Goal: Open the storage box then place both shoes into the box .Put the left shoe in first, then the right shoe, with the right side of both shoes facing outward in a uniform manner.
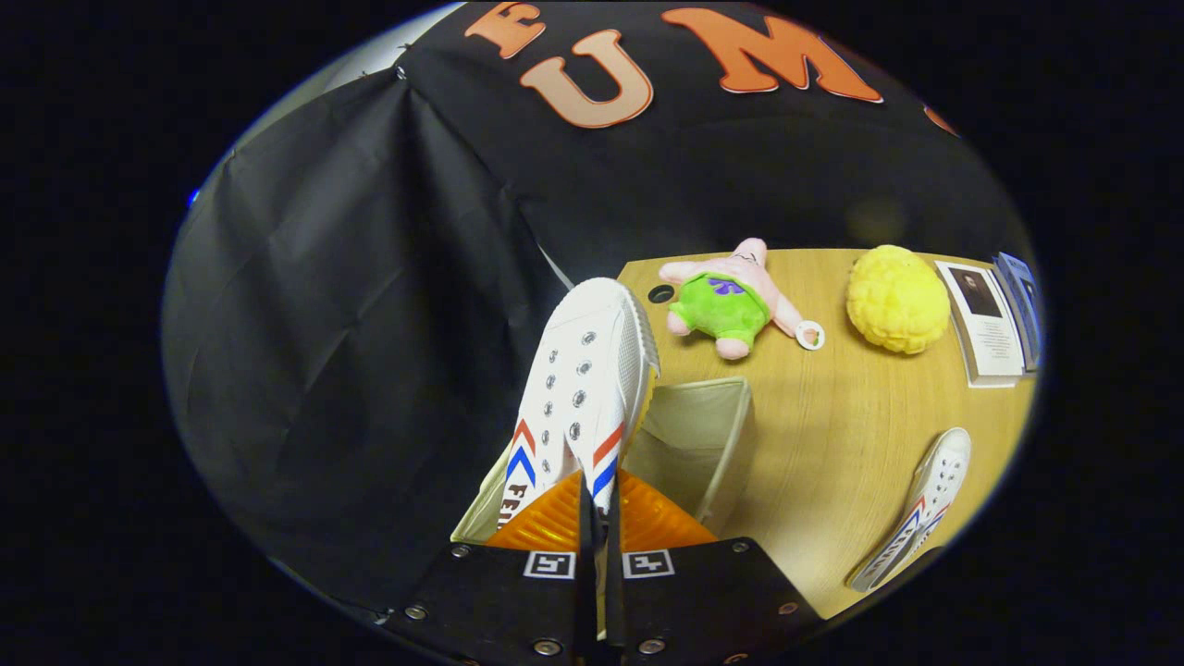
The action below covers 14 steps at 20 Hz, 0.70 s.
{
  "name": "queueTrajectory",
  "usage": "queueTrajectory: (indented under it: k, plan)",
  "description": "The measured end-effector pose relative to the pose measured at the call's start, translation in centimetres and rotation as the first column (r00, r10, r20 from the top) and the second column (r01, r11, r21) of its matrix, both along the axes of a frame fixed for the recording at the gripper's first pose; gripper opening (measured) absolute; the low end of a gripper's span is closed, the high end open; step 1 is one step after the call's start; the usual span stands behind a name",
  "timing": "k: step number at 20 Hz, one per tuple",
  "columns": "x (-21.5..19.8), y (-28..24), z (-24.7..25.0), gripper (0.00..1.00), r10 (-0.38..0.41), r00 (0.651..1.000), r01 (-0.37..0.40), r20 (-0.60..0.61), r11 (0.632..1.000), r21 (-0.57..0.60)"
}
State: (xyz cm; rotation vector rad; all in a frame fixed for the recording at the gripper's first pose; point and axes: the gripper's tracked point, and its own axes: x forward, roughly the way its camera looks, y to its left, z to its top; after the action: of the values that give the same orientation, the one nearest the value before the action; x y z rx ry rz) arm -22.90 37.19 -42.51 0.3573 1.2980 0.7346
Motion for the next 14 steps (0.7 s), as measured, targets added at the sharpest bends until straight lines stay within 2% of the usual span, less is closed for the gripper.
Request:
queueTrajectory:
  k: [4, 7, 14]
  plan:
    - [-2.6, 1.7, -2.3, 0.04, 0.07, 0.998, -0.07, -0.007, 0.997, -0.018]
    - [-4.0, 2.2, -3.7, 0.04, 0.131, 0.991, -0.131, -0.009, 0.988, -0.082]
    - [-5.1, 1.7, -5.7, 0.04, 0.084, 0.983, -0.108, -0.161, 0.983, -0.146]
